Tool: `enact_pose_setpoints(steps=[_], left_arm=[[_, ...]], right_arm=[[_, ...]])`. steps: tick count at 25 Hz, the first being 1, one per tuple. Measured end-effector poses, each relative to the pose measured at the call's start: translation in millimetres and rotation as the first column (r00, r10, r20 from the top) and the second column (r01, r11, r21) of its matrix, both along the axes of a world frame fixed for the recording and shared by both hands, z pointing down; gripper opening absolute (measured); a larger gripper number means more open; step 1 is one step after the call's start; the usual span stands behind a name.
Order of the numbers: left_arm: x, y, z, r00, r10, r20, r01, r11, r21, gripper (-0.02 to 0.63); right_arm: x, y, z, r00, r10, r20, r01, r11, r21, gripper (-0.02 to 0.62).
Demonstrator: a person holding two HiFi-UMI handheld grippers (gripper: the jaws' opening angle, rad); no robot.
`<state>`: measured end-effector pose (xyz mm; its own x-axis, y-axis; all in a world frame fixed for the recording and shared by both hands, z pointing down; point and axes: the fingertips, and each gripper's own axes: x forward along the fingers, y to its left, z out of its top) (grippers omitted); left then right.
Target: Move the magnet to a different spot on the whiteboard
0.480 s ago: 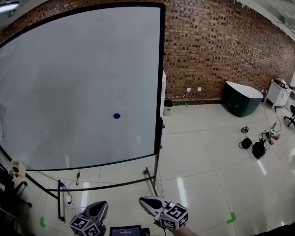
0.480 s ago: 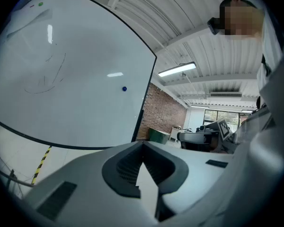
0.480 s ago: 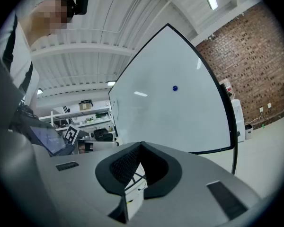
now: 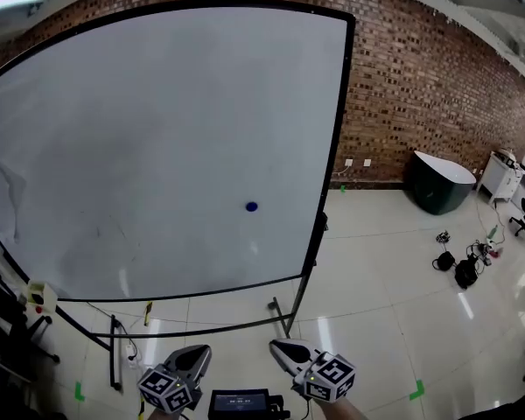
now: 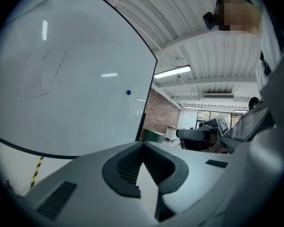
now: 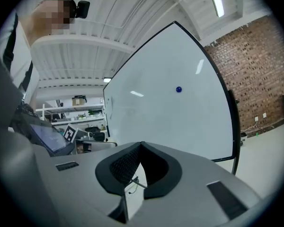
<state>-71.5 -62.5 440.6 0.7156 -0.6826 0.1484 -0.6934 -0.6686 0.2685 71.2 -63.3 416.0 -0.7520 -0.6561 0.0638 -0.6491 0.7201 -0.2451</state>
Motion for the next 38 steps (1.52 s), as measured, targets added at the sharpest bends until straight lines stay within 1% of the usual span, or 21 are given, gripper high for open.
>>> enact_pose_setpoints(steps=[2,4,8,10,13,19,24,27,31,38], left_arm=[[-10.9,-6.9,0.8,1.0,0.007,-0.002,-0.007,1.0,0.004,0.034],[-19.6,-18.8,-1.4,1.0,0.02,-0.005,-0.02,1.0,0.022,0.034],[-38.5,-32.0,-5.5,0.998,0.066,0.002,-0.066,0.996,0.061,0.034],[-51.5,-31.6,-2.0,0.996,0.085,0.008,-0.086,0.994,0.067,0.034],[-70.6,-32.2,1.7,0.996,0.093,0.011,-0.094,0.994,0.061,0.034],[-95.0,-36.3,-0.7,0.996,0.09,0.001,-0.09,0.993,0.073,0.034],[-110.6,-42.2,0.3,0.997,0.073,-0.005,-0.072,0.995,0.074,0.034],[-114.3,-45.9,-0.2,0.998,0.07,0.0,-0.069,0.994,0.079,0.034],[-117.9,-52.5,-0.4,0.998,0.065,0.007,-0.066,0.994,0.083,0.034],[-127.0,-74.5,-4.0,0.999,0.042,0.01,-0.043,0.995,0.096,0.034]], right_arm=[[-7.1,-6.6,-1.7,1.0,0.015,-0.013,-0.015,1.0,0.011,0.031],[-12.6,-17.7,-9.8,0.999,0.034,-0.027,-0.032,0.999,0.04,0.031],[-33.3,-28.5,-20.4,0.996,0.069,-0.05,-0.064,0.994,0.09,0.031],[-48.0,-26.8,-18.1,0.996,0.077,-0.054,-0.072,0.993,0.091,0.031],[-68.8,-26.3,-13.1,0.995,0.08,-0.053,-0.075,0.994,0.082,0.031],[-96.6,-31.1,-17.4,0.994,0.072,-0.078,-0.064,0.993,0.1,0.031],[-110.1,-36.2,-23.5,0.992,0.065,-0.104,-0.052,0.991,0.122,0.031],[-115.0,-40.2,-24.3,0.991,0.06,-0.12,-0.044,0.99,0.136,0.031],[-120.6,-48.4,-21.6,0.992,0.053,-0.115,-0.037,0.989,0.141,0.031],[-132.9,-76.5,-24.5,0.992,0.027,-0.125,-0.008,0.988,0.156,0.031]])
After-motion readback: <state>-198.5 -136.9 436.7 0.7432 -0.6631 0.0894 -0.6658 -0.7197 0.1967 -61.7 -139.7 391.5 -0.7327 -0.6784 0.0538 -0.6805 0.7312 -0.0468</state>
